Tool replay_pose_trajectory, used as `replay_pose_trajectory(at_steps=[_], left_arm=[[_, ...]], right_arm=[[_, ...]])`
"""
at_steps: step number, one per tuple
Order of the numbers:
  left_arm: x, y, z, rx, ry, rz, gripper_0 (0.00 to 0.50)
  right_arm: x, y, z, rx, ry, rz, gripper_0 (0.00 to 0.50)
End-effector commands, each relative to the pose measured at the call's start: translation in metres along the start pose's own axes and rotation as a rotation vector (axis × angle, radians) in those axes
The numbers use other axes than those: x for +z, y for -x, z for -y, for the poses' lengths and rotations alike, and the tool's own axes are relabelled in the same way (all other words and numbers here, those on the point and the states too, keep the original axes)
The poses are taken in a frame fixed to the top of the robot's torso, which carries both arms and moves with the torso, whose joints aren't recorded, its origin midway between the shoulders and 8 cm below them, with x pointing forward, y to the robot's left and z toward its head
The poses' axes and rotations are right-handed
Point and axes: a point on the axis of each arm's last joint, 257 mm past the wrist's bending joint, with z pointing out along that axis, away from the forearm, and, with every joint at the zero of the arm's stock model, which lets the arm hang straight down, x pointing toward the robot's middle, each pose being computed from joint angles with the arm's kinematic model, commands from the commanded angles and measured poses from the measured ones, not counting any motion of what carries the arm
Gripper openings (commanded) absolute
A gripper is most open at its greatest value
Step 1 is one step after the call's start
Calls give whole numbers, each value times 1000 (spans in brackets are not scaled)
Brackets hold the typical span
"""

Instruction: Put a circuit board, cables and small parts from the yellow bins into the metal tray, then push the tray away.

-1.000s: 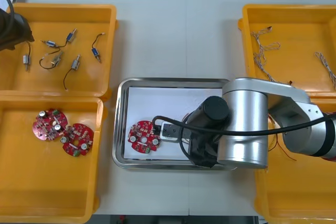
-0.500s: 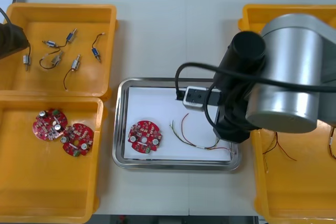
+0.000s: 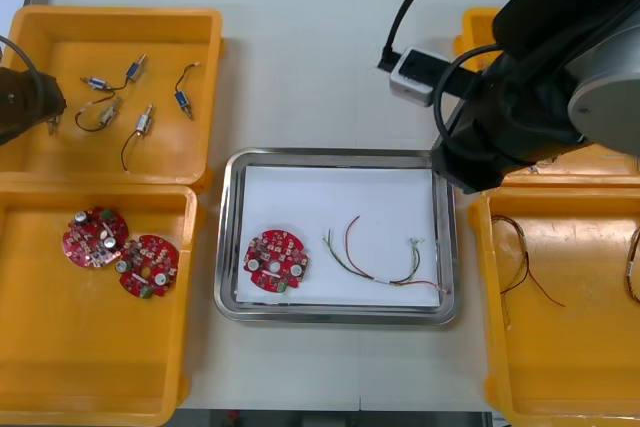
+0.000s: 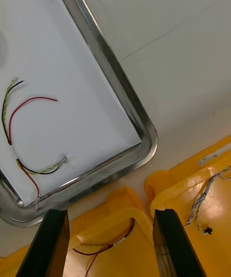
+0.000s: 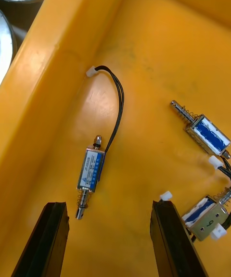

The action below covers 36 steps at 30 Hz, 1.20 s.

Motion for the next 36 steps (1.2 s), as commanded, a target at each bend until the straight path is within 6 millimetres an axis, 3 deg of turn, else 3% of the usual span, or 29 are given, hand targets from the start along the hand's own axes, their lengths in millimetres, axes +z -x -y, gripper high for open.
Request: replay_pose_trajectory(at_steps=[1,2,8,9,10,13,19,28,36], left_arm=[[11,-2,-5,130,0,26,500],[11,-1,-4,133,-2,30,500],[16,-7,-6,150,6,22,500],[16,-7,-6,150,6,22,500],[18,-10,-9,150,12,16,500],[23,-12,-11,153,11,23,500],[27,-13,-16,154,20,19,500],[35,-23,-11,179,4,19,500],[37,-30,-4,191,-10,6,500]], right_arm=[[-23,-22,48,172,-40,19,500],[-23,-24,50,179,-38,19,500],[-45,-58,110,410,-45,36,500],[-45,-58,110,410,-45,36,500],[-52,-72,131,492,-57,43,500],[-57,-90,158,593,-79,39,500],[-56,-131,199,754,-142,-4,500],[-43,-172,221,867,-170,-93,500],[-35,-185,235,940,-128,-131,500]])
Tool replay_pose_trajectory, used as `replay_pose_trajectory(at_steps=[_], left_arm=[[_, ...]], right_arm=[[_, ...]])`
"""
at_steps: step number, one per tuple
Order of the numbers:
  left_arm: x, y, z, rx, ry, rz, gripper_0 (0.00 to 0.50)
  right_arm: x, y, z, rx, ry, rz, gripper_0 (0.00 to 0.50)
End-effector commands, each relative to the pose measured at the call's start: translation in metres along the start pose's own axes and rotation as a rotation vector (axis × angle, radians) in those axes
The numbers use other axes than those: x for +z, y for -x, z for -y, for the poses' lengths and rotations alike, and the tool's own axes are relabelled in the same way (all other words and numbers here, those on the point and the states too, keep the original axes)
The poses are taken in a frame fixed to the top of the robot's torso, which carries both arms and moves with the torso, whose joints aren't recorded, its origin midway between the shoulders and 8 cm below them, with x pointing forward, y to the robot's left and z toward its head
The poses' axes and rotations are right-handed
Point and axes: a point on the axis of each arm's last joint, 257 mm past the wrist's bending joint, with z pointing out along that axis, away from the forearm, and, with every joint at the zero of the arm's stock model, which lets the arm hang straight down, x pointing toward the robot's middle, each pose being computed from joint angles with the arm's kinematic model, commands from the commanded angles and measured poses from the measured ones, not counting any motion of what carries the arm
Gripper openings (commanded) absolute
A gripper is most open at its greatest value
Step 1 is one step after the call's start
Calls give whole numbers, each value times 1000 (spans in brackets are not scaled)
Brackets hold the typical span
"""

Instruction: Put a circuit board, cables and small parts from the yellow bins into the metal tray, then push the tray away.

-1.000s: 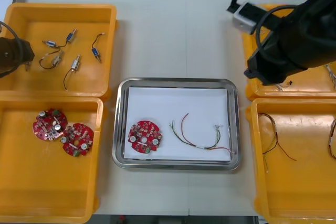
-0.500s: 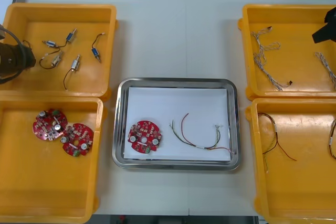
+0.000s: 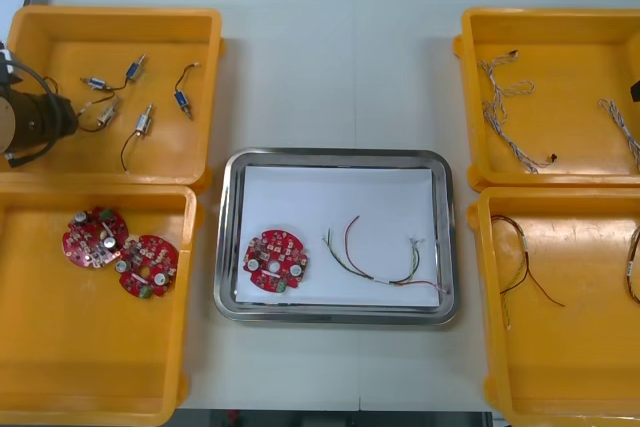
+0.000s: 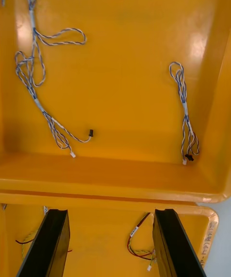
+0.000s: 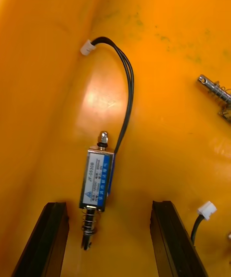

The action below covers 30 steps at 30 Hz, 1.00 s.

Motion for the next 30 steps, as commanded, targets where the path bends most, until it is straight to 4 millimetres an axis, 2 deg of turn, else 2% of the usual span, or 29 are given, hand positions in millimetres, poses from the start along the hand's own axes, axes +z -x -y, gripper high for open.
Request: replay_pose_trajectory(at_steps=[1,5,9,10,11,12,13,22,30], left_arm=[[3,-8,6,102,-13,-8,500],[4,-9,5,111,-12,-10,500],[4,-10,6,115,-14,-13,491],[4,-9,6,115,-14,-11,421],[4,-10,6,119,-14,-12,303],[4,-10,6,119,-14,-12,216],[4,-10,6,122,-15,-13,0],[4,-9,7,127,-20,-9,0],[3,-8,8,123,-25,-10,0]], right_arm=[[-25,20,27,26,-28,35,500],[-17,19,33,48,-24,6,500],[-10,33,36,64,-18,35,500],[-8,39,35,69,-12,47,500],[-6,44,36,76,-9,58,500],[-5,47,36,76,-8,62,500],[-3,51,37,81,-6,70,500],[18,75,47,54,-48,119,500],[33,97,44,-26,-33,156,500]])
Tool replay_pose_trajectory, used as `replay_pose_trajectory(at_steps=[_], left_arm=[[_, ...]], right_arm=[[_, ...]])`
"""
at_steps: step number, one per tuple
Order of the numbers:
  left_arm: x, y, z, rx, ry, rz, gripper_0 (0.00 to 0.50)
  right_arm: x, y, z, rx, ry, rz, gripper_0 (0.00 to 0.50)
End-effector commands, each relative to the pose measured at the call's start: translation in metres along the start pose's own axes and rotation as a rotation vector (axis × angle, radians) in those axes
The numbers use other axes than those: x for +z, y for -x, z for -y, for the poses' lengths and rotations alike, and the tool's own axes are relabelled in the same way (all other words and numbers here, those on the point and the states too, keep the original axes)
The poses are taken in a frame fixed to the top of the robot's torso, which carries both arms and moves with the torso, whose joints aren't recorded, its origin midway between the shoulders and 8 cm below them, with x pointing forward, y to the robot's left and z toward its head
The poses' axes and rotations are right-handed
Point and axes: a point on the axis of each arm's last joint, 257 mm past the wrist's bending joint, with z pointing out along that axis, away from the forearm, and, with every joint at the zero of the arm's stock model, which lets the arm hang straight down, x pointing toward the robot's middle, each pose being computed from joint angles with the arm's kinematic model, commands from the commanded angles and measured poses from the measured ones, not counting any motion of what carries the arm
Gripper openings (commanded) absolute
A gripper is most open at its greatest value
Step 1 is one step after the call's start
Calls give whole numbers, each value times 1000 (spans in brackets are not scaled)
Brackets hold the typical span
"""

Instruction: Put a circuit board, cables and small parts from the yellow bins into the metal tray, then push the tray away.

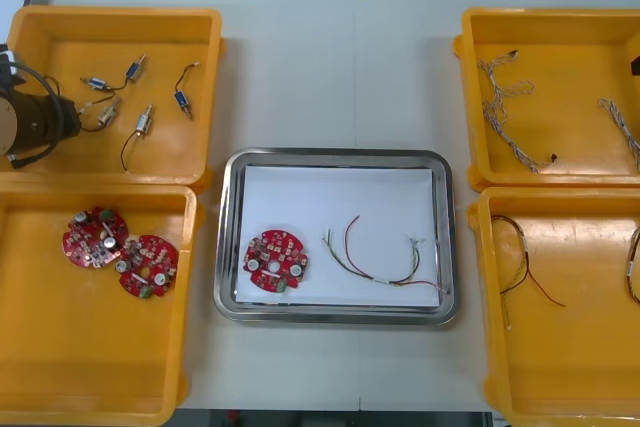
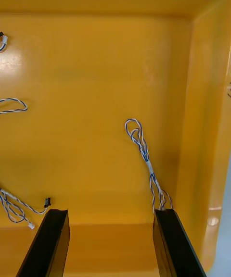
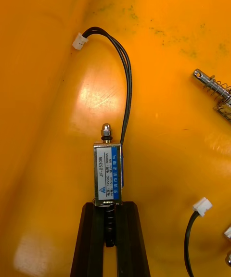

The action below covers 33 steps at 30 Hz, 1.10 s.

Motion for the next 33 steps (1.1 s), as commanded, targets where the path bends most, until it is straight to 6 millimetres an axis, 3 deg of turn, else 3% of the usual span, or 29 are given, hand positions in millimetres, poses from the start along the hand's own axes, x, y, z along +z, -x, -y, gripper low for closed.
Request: replay_pose_trajectory(at_steps=[1,10,24,33], left_arm=[[2,-6,4,124,-13,-7,0],[-4,-1,0,127,4,-32,0],[-33,14,7,104,7,-96,0],[-48,24,20,104,-22,-89,0]], right_arm=[[-9,37,-9,-103,7,74,500],[20,47,-5,-151,-1,91,500],[65,34,-11,-208,-73,61,500],[70,32,-2,-195,-89,63,500]])
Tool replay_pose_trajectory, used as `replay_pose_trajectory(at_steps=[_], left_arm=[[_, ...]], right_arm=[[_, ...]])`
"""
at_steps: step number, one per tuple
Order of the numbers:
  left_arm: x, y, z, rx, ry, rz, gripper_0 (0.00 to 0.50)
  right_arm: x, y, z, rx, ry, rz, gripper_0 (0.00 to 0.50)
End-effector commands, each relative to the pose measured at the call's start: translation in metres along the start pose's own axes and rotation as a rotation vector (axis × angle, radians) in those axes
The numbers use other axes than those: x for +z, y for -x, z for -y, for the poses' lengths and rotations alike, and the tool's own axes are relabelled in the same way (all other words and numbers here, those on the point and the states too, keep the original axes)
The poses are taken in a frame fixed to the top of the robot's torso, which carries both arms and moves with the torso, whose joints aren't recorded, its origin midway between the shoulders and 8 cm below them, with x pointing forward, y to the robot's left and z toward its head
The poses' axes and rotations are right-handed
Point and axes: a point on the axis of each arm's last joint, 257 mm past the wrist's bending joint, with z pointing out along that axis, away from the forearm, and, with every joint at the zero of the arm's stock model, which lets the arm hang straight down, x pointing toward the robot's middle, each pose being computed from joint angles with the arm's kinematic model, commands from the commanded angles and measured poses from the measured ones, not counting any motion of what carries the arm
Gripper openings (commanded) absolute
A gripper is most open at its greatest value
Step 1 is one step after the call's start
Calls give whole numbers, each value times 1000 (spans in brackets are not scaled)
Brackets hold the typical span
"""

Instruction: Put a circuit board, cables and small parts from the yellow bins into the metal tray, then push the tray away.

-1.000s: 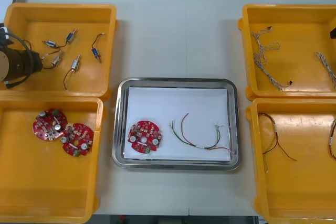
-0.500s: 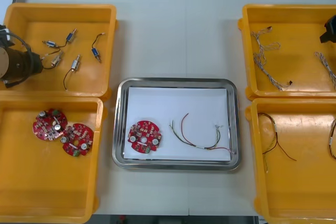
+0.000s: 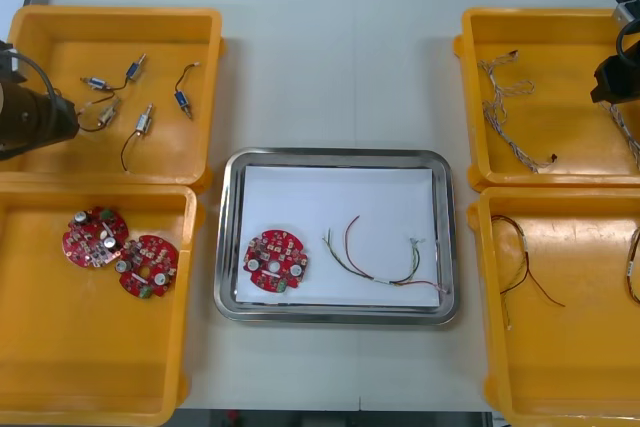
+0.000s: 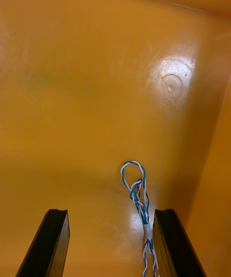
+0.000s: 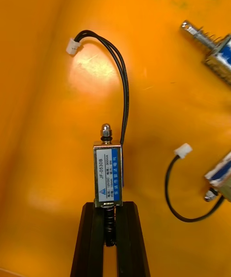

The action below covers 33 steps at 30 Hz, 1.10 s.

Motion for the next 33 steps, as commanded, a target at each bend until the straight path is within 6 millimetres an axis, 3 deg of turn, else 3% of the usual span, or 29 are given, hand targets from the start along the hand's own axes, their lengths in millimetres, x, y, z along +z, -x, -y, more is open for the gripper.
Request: replay_pose_trajectory(at_steps=[1,5,15,29,30,31,32,33], left_arm=[[-27,36,14,79,-39,69,0],[-24,27,23,85,-59,46,0],[-8,20,14,104,-34,45,0],[-1,17,13,100,-35,44,5],[-1,17,13,100,-35,44,59],[-1,17,13,99,-35,44,285],[-1,17,13,96,-35,44,442],[-2,17,11,95,-33,44,482]], right_arm=[[-21,34,2,-28,-13,68,500],[-17,30,8,3,-4,74,500],[-6,29,21,36,-17,112,500],[10,28,11,117,33,150,500],[10,28,10,115,31,150,500],[10,29,10,114,28,154,500],[13,29,8,116,27,154,500],[14,29,8,118,28,156,500]])
